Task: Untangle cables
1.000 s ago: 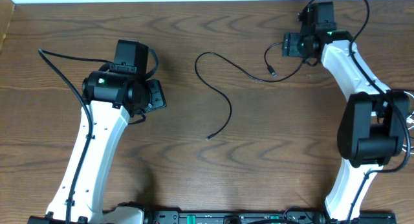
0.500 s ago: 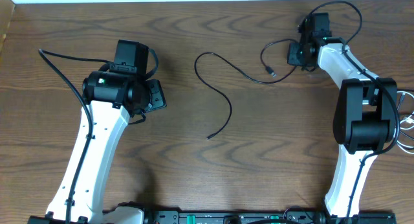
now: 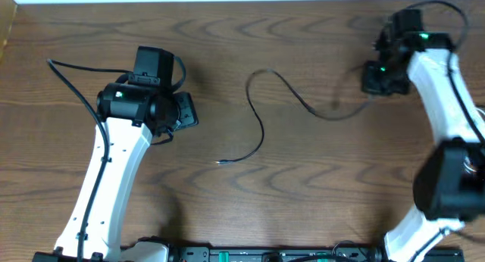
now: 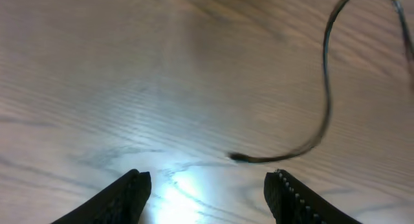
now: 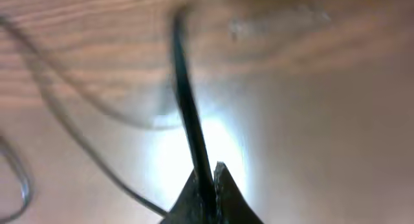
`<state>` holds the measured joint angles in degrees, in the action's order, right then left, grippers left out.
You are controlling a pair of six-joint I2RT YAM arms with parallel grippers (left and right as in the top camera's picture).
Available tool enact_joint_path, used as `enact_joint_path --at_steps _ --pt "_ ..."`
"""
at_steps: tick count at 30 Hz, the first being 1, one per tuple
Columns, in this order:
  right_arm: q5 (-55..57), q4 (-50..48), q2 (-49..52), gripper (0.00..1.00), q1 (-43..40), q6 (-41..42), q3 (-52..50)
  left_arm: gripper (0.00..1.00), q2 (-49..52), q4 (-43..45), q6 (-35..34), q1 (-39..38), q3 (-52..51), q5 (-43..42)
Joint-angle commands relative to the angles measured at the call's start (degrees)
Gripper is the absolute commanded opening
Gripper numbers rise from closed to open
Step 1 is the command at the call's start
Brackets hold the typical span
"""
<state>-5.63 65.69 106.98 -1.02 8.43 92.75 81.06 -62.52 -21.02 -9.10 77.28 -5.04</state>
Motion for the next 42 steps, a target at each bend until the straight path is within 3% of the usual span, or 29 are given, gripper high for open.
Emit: enact_joint_path --at_steps 1,9,13,16,25,29,35,36,40,42 --pt "-0.3 7.6 -2.6 0.01 1.0 -0.8 0.2 0.62 0.5 1.1 -0.3 0.1 -0.6 -6.4" --pt "-0.3 15.6 -2.4 0.02 1.2 -0.8 0.1 0.62 4.7 3.1 2.1 -4.8 -1.3 -8.0" --pt "-0.6 16.3 -2.4 0.01 1.2 -0.8 0.1 0.75 9.4 6.3 7.0 -9.0 -1.3 -8.0" --pt "-0.6 16.4 -2.4 0.01 1.4 -0.8 0.1 0.79 13.6 10.1 10.4 -12.7 -1.3 -8.0" --pt "-0.5 16.5 -2.4 0.01 1.6 -1.0 0.1 0.8 25.4 18.5 17.9 -21.8 -1.3 -5.6" --pt "-0.5 16.5 -2.4 0.01 1.6 -1.4 0.1 0.8 30.0 19.2 18.1 -24.1 -1.3 1.7" --pt "-0.5 16.5 -2.4 0.01 1.6 -1.9 0.1 0.79 35.5 19.5 18.7 -25.0 -1.3 1.9" --pt "-0.5 16.5 -2.4 0.01 1.6 -1.9 0.1 0.77 35.7 19.5 18.7 -25.0 -1.3 1.8" --pt "-0.5 16.5 -2.4 0.01 1.6 -2.1 0.1 0.4 35.9 19.1 18.6 -25.1 -1.3 1.6" --pt "-0.5 16.6 -2.4 0.01 1.6 -2.1 0.1 0.32 35.9 18.4 18.1 -25.3 -1.3 1.0"
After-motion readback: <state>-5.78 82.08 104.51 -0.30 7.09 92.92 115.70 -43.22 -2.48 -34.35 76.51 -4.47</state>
